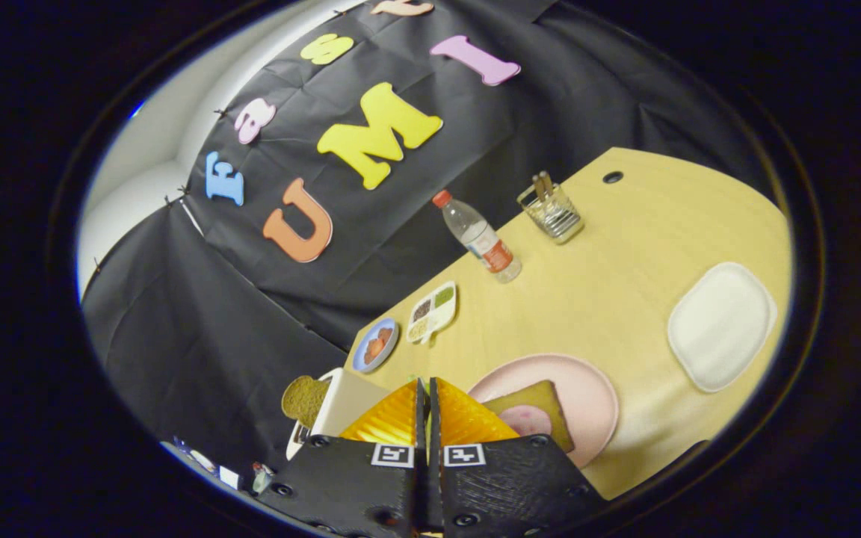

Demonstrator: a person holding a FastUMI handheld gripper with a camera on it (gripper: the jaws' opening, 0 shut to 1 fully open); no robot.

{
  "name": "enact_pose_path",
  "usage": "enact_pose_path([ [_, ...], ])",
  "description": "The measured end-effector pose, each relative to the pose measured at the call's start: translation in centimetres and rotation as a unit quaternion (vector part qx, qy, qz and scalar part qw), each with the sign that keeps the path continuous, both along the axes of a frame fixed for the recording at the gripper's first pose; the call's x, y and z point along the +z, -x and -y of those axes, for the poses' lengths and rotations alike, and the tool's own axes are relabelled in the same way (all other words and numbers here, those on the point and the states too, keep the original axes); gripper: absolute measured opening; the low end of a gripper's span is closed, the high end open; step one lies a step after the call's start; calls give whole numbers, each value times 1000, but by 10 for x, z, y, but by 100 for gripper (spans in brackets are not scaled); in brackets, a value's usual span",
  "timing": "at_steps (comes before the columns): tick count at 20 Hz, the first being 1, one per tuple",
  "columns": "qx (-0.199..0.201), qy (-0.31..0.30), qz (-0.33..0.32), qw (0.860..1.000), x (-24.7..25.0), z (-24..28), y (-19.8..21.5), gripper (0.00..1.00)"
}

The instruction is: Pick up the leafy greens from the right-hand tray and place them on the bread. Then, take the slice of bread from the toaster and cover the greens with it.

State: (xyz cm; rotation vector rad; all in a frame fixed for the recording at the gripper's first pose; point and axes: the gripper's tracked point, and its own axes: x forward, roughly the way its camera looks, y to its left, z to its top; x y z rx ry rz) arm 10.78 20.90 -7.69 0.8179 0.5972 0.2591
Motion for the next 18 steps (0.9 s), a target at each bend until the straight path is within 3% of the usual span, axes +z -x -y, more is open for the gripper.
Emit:
enact_pose_path([
  [4,3,-10,-21,1000,-20,-16,-2,0],
  [10,-37,35,-35,998,-52,29,-2,0],
  [14,-28,56,-58,996,-81,40,0,0],
  [18,-12,82,-88,993,-106,44,9,20],
])
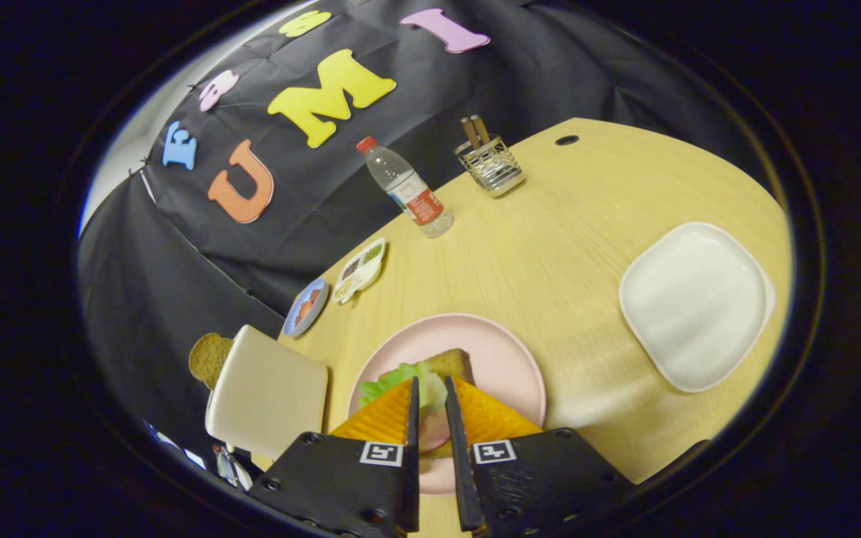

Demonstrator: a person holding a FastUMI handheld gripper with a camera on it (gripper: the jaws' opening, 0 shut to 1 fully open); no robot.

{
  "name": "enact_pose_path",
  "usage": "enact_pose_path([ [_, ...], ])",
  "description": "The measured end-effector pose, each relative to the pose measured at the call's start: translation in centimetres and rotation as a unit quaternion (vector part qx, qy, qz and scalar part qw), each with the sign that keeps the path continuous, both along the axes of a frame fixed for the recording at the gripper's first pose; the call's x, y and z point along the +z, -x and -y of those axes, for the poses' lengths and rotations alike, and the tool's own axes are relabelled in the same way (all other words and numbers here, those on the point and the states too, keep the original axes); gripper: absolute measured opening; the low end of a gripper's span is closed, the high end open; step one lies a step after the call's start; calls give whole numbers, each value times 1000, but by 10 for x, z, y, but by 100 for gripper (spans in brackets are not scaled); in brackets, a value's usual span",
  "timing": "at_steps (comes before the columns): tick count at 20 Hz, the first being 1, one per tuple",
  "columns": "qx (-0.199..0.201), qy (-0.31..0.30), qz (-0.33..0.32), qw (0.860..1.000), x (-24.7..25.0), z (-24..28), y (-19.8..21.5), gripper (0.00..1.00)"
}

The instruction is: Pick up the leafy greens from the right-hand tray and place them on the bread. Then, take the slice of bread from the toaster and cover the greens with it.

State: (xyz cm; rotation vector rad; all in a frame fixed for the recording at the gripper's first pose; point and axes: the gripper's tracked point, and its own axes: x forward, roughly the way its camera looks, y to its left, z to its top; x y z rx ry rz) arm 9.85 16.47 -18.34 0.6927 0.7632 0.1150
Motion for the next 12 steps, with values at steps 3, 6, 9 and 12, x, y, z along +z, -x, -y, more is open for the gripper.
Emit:
enact_pose_path([
  [3,0,20,11,1000,-1,7,2,31],
  [6,-7,65,44,997,14,22,3,56],
  [9,-28,116,93,988,39,40,2,82],
  [12,-41,180,149,971,70,49,6,89],
])
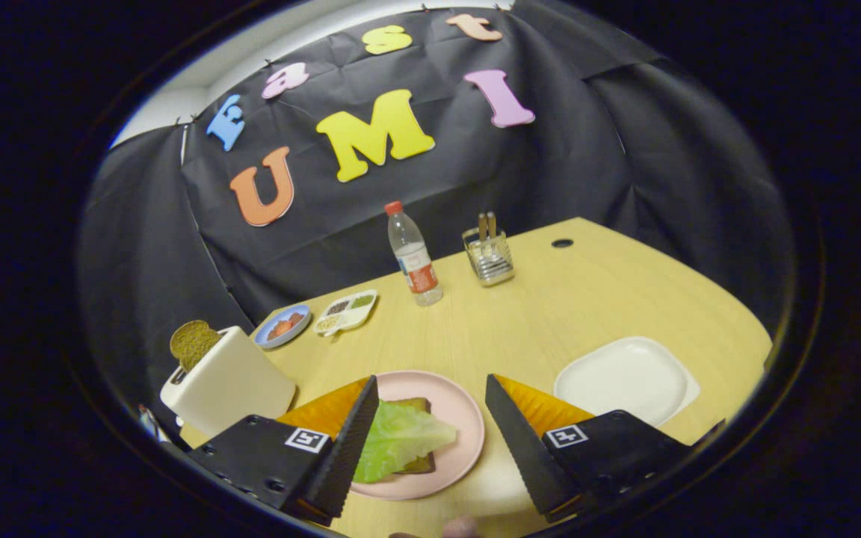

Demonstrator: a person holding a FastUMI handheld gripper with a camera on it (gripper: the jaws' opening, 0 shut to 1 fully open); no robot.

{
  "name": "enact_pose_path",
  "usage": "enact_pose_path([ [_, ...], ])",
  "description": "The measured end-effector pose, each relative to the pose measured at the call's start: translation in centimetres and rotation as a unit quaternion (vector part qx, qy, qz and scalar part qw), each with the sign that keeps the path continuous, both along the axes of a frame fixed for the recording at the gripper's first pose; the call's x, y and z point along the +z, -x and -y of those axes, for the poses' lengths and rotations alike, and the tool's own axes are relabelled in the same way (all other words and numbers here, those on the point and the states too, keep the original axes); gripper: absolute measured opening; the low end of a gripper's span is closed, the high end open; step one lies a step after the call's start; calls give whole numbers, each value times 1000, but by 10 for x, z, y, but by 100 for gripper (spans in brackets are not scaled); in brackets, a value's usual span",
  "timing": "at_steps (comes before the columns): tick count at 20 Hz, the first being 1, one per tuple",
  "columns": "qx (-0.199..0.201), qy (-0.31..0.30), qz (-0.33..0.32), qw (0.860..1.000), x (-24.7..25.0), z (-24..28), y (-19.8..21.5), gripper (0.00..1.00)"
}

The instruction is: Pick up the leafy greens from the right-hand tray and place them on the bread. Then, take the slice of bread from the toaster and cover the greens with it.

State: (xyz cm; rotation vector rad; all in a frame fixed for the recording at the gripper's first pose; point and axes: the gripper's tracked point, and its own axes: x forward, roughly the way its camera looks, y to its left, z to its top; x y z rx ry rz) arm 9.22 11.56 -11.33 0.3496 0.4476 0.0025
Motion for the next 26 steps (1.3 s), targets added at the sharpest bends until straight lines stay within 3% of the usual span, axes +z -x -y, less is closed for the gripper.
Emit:
enact_pose_path([
  [5,11,61,96,993,77,-47,10,96],
  [8,47,58,130,989,107,-111,18,96],
  [12,87,39,130,987,116,-197,21,96],
  [20,138,83,113,980,103,-317,8,96],
  [26,94,101,84,987,91,-336,-25,96],
])
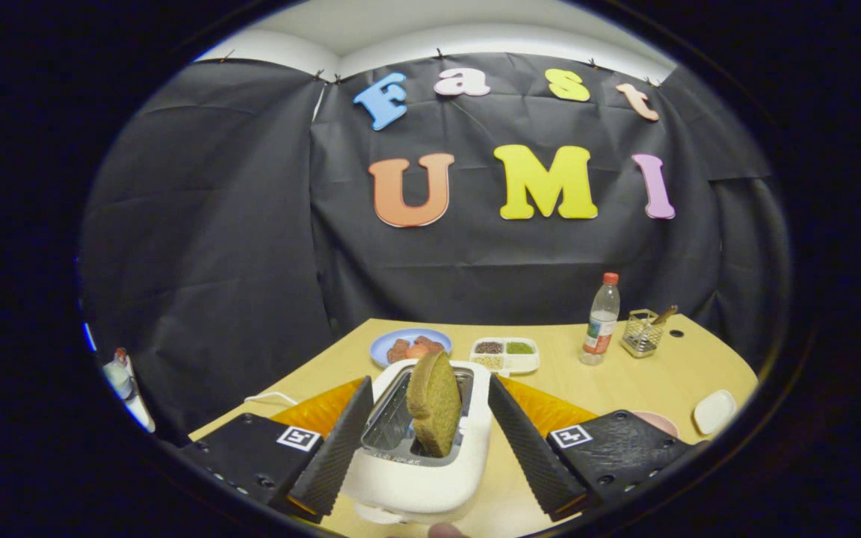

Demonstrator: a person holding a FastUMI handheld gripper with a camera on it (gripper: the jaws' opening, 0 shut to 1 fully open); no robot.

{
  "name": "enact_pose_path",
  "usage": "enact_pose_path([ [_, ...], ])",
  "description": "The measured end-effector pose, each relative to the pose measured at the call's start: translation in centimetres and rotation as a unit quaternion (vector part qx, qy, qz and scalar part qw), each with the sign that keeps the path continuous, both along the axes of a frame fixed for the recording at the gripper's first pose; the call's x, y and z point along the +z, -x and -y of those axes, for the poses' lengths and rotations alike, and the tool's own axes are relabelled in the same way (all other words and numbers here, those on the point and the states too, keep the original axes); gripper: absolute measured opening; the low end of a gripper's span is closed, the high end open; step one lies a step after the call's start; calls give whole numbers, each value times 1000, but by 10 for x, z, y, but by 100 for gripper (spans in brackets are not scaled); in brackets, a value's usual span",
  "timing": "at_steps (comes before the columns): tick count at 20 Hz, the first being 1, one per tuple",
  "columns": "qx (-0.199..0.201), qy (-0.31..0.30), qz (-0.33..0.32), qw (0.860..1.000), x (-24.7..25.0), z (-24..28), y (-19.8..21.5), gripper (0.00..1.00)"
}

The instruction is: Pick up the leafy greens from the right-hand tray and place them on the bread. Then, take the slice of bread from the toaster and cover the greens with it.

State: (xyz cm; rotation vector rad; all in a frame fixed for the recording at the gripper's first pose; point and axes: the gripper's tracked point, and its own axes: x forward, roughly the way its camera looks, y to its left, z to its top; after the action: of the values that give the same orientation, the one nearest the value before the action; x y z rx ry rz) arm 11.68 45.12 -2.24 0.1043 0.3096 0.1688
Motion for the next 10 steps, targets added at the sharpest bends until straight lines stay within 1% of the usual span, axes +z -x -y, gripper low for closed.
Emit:
enact_pose_path([
  [1,-3,5,-8,1000,-4,-5,-3,93],
  [2,-5,10,-16,1000,-9,-8,-7,87],
  [3,-14,15,-26,999,-15,-9,-11,85],
  [4,-11,15,-37,999,-22,-14,-12,80],
  [6,-20,17,-49,998,-28,-16,-14,70],
  [10,-43,26,-50,997,-30,-11,-20,36],
])
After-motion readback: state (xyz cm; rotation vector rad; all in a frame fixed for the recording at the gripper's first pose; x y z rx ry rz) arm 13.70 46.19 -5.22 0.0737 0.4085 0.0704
